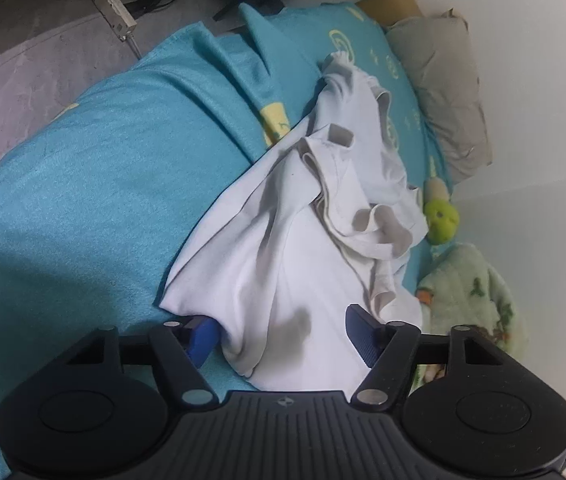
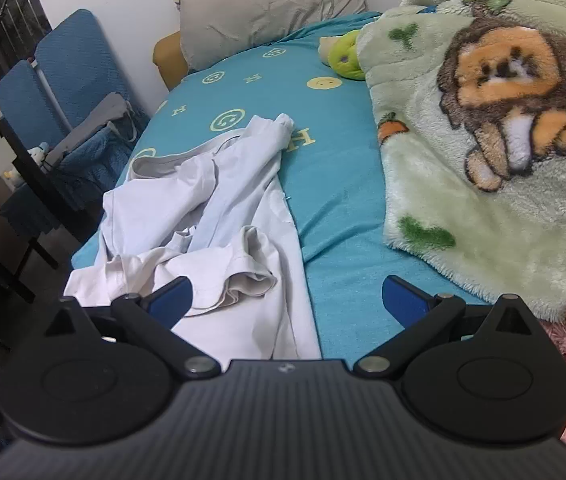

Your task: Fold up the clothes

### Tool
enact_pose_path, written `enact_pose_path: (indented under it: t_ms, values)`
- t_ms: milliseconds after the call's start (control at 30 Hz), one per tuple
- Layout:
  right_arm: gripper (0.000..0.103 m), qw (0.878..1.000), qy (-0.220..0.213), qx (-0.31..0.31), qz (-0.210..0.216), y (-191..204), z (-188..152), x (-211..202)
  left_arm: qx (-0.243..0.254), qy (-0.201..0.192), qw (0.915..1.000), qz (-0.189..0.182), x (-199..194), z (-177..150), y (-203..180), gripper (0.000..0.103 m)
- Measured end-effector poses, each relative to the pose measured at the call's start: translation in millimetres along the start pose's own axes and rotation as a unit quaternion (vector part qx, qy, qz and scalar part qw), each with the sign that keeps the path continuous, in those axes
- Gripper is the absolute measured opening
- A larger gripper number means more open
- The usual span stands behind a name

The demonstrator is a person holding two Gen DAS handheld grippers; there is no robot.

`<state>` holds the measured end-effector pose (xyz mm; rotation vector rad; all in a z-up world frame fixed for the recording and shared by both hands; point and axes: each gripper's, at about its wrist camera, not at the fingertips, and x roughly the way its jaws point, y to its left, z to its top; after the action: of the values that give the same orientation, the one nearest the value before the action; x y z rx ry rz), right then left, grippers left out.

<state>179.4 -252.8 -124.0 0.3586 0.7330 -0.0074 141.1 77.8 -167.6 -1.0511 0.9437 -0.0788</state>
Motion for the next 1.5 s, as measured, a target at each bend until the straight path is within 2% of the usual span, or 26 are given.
enact_pose_path:
  t_ms: [167,267,367,400,433,467,567,633,700,767,800,867,1033,1200,1333,1500]
  values:
    - [0.103,1.000,0.000,0.011,0.000,-3,1,0,-0.027,-0.021,0.9987,-0.038,-9,2,5,0.046]
    - [0.103,1.000,0.001,0.018,0.001,-5,1,1,-0.017,-0.026,0.9982,-0.052,-11,1,0,0.046]
    - [0.103,1.000,0.002,0.024,0.004,-6,1,1,-0.005,-0.009,0.9997,-0.023,-5,-2,0,0.049]
    - [0.103,1.000,0.002,0.026,0.004,-6,1,1,-0.005,0.003,1.0000,-0.007,-1,-3,2,0.050]
    - [0.103,1.000,0.003,0.027,0.004,-7,1,2,-0.006,0.020,0.9997,0.013,5,-3,5,0.055]
    - [0.103,1.000,0.003,0.028,0.005,-7,1,2,-0.007,0.031,0.9993,0.022,9,-4,8,0.054]
    - [0.103,0.999,0.004,0.032,0.007,-8,1,0,0.010,0.034,0.9990,0.025,11,-4,4,0.054]
    - [0.103,0.999,0.006,0.038,0.011,-9,0,-2,0.002,0.030,0.9992,0.024,11,-4,5,0.053]
    - [0.103,0.999,0.009,0.047,0.017,-9,-1,-6,0.000,0.026,0.9993,0.029,13,-3,7,0.041]
    - [0.103,0.997,0.012,0.065,0.031,-9,-3,-12,0.000,0.021,0.9991,0.036,13,-3,8,0.026]
    - [0.103,0.996,0.014,0.077,0.040,-9,-5,-15,-0.001,0.019,0.9992,0.036,13,-4,9,0.025]
    - [0.103,0.992,0.019,0.106,0.065,-10,-8,-22,0.008,0.015,0.9991,0.038,12,-5,7,0.016]
    - [0.103,0.972,0.047,0.184,0.141,-7,-23,-37,0.028,-0.005,0.9994,0.019,1,-7,-3,0.009]
    - [0.103,0.930,0.088,0.265,0.237,-2,-41,-40,0.042,-0.023,0.9984,-0.031,-11,-7,-13,0.008]
    - [0.103,0.911,0.133,0.292,0.259,6,-56,-24,0.050,-0.036,0.9968,-0.051,-16,-8,-18,0.008]
    - [0.103,0.890,0.174,0.329,0.263,2,-74,-3,0.048,-0.037,0.9969,-0.051,-17,-9,-18,0.008]
